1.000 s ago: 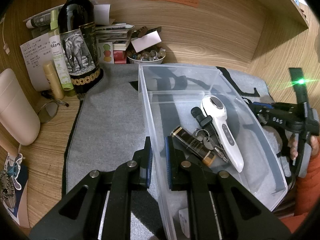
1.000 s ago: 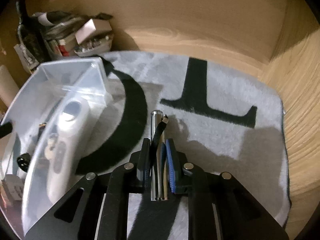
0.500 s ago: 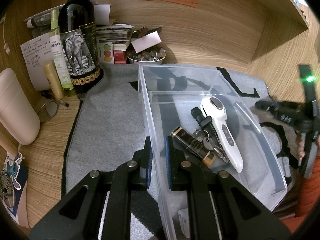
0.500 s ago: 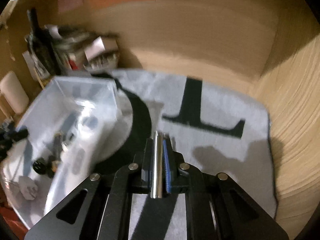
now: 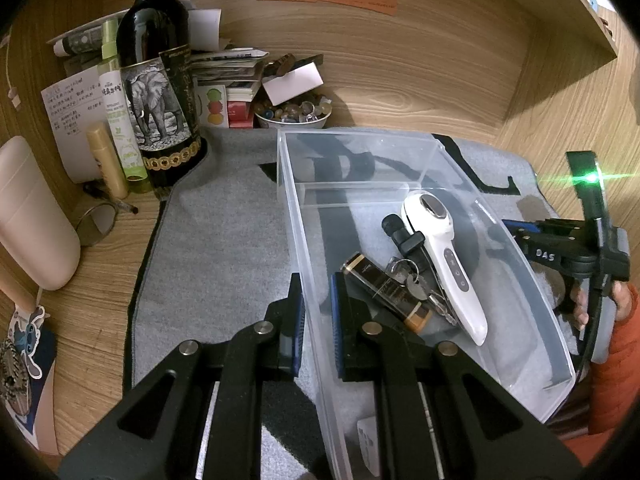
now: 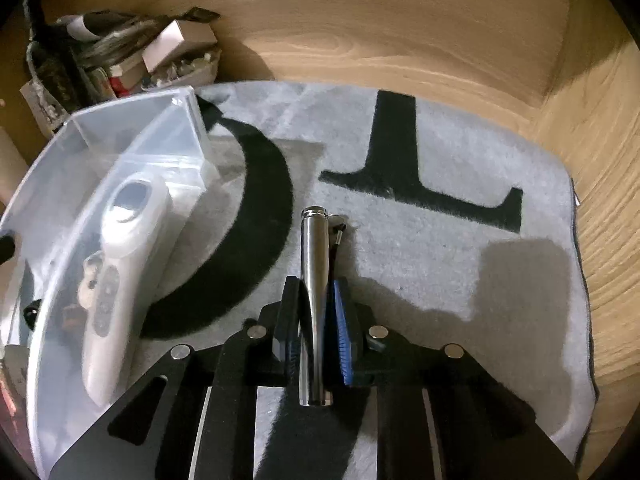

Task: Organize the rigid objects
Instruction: 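Carry the metal tube into the clear box and release it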

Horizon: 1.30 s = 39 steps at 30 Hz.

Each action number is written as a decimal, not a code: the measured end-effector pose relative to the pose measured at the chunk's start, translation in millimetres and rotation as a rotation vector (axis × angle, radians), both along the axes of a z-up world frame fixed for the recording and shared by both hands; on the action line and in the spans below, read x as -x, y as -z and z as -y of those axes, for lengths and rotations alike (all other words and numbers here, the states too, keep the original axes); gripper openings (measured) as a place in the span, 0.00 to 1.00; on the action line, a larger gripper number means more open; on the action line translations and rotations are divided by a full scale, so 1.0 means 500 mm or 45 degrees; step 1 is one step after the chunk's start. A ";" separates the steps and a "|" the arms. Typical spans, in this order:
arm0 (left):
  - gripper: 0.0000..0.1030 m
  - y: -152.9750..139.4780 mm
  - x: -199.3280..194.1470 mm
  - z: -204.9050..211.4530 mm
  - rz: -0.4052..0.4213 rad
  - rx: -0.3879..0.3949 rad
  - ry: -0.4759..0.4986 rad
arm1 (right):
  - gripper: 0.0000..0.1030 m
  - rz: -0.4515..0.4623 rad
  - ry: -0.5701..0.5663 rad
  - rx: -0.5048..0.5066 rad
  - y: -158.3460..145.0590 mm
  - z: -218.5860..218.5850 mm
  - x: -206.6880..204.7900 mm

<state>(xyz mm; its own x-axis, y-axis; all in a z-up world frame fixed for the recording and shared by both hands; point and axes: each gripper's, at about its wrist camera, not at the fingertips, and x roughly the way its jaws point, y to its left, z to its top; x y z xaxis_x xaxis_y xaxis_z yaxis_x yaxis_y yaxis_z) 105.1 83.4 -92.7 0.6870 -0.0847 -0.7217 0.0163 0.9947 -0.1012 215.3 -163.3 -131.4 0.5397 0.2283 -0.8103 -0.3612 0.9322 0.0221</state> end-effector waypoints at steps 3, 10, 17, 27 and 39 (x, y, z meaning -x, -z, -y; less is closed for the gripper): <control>0.10 0.000 0.000 0.000 0.000 -0.003 0.001 | 0.14 0.050 -0.011 -0.026 -0.029 0.001 0.020; 0.10 0.000 0.000 0.001 0.000 -0.002 0.001 | 0.14 0.211 -0.101 -0.101 -0.125 -0.028 0.081; 0.10 0.000 0.000 -0.001 0.001 -0.001 0.000 | 0.15 0.304 -0.230 -0.168 -0.179 -0.094 0.113; 0.10 -0.001 -0.001 0.001 0.002 -0.003 0.002 | 0.15 0.211 -0.385 -0.127 -0.140 -0.177 0.119; 0.11 -0.001 -0.004 0.001 0.003 0.011 0.002 | 0.15 0.107 -0.489 -0.005 -0.087 -0.225 0.115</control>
<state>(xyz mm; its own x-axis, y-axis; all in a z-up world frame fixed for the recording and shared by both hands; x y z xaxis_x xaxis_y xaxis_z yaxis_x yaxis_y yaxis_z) 107.1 82.7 -92.1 0.6888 -0.0917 -0.7191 0.0179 0.9938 -0.1097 157.8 -50.6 -87.9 0.4791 0.4294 -0.7656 -0.6842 0.7290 -0.0192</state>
